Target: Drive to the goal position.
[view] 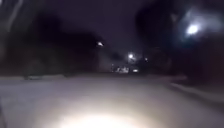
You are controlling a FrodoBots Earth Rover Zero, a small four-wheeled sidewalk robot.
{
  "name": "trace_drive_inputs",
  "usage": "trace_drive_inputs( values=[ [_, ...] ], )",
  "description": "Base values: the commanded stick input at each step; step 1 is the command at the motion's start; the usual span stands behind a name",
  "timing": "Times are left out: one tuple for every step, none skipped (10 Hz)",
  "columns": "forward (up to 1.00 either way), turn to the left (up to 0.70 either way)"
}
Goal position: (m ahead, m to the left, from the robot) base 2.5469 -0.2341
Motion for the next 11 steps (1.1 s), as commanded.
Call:
trace_drive_inputs(
  values=[
    [0.7,0.25],
    [0.7,0.19],
    [0.7,0.13],
    [0.7,0.06],
    [0.7,0.0],
    [0.7,0.0],
    [0.7,0.0],
    [0.7,0.0],
    [0.7,0.0],
    [0.7,0.0],
    [0.7,0.0]
  ],
)
